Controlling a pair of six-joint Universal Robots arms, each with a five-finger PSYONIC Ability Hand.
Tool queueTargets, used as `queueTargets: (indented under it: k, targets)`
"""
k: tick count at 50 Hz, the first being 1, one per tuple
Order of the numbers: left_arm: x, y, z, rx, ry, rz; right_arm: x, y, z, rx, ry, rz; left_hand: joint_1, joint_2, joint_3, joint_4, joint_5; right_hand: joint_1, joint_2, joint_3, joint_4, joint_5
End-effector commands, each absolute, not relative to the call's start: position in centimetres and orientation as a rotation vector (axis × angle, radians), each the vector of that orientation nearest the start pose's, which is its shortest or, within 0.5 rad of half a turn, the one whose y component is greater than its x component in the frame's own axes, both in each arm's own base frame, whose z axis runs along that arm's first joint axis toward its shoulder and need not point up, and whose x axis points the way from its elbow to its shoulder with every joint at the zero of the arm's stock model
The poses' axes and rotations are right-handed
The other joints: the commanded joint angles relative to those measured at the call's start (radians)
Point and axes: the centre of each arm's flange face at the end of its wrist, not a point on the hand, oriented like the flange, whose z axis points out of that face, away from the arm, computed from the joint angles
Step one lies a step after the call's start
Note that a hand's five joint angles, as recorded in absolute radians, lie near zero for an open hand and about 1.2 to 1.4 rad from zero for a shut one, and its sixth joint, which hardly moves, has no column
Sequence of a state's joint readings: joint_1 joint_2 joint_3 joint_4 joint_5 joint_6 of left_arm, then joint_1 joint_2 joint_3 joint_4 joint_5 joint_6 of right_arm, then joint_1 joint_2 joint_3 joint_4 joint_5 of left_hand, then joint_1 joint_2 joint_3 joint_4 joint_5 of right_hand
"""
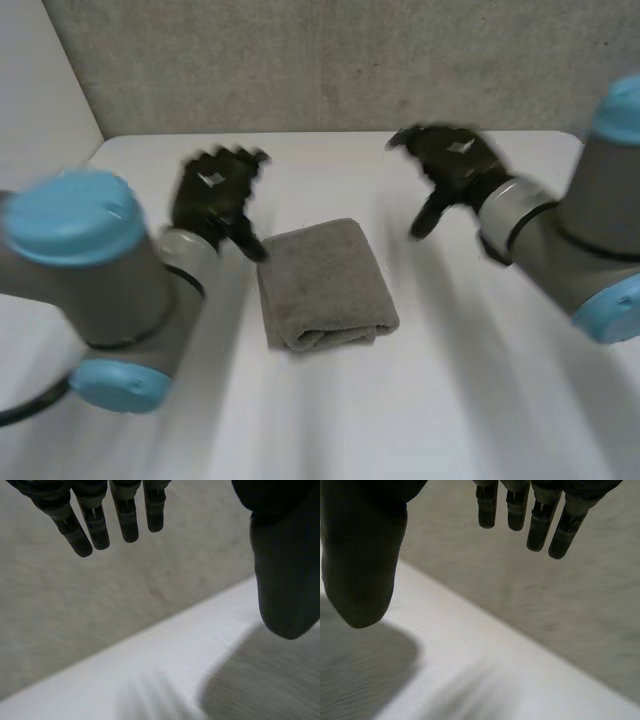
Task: Fold the towel.
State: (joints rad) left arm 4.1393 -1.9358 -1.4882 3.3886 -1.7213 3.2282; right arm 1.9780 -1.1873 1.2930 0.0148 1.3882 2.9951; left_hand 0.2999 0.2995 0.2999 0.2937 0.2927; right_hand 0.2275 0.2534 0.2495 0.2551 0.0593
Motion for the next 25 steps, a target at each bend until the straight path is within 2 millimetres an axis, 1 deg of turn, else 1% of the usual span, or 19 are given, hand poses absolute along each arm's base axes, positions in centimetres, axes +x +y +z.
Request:
queueTargets:
  k: [1, 2, 4, 8, 14, 18, 22, 25]
  targets:
    - [-25.5, -26.4, 29.2, 0.424, 2.245, -2.377, 24.7, -29.7, 30.4, -0.548, 2.082, -2.086, -0.069, -0.068, -0.069, -0.062, -0.236, -0.053, -0.079, -0.075, -0.081, -0.059]
    - [-25.5, -26.4, 29.2, 0.424, 2.245, -2.377, 24.7, -29.7, 30.4, -0.548, 2.082, -2.086, -0.069, -0.068, -0.069, -0.063, -0.236, -0.053, -0.079, -0.075, -0.081, -0.059]
    - [-24.9, -25.8, 30.5, 0.405, 2.22, -2.403, 23.7, -29.7, 30.9, -0.525, 2.105, -2.095, -0.095, -0.095, -0.095, -0.089, -0.262, -0.053, -0.079, -0.075, -0.081, -0.059]
    - [-24.5, -25.5, 31.1, 0.39, 2.206, -2.412, 23.1, -29.7, 31.5, -0.51, 2.108, -2.109, -0.095, -0.095, -0.095, -0.089, -0.262, -0.053, -0.079, -0.075, -0.081, -0.059]
    - [-24.4, -25.1, 30.8, 0.405, 2.236, -2.38, 23.0, -29.5, 31.4, -0.512, 2.115, -2.103, -0.098, -0.098, -0.098, -0.092, -0.265, -0.053, -0.079, -0.075, -0.081, -0.059]
    - [-24.5, -25.0, 31.0, 0.406, 2.239, -2.379, 23.1, -29.4, 31.2, -0.515, 2.12, -2.095, -0.101, -0.101, -0.101, -0.095, -0.268, -0.053, -0.079, -0.075, -0.081, -0.059]
    - [-24.6, -24.9, 31.1, 0.414, 2.241, -2.382, 23.1, -29.2, 31.4, -0.516, 2.112, -2.1, -0.104, -0.104, -0.104, -0.098, -0.271, -0.053, -0.079, -0.075, -0.081, -0.059]
    - [-24.6, -24.9, 30.8, 0.415, 2.25, -2.373, 23.1, -29.1, 31.5, -0.518, 2.105, -2.1, -0.11, -0.11, -0.11, -0.104, -0.277, -0.053, -0.079, -0.075, -0.081, -0.059]
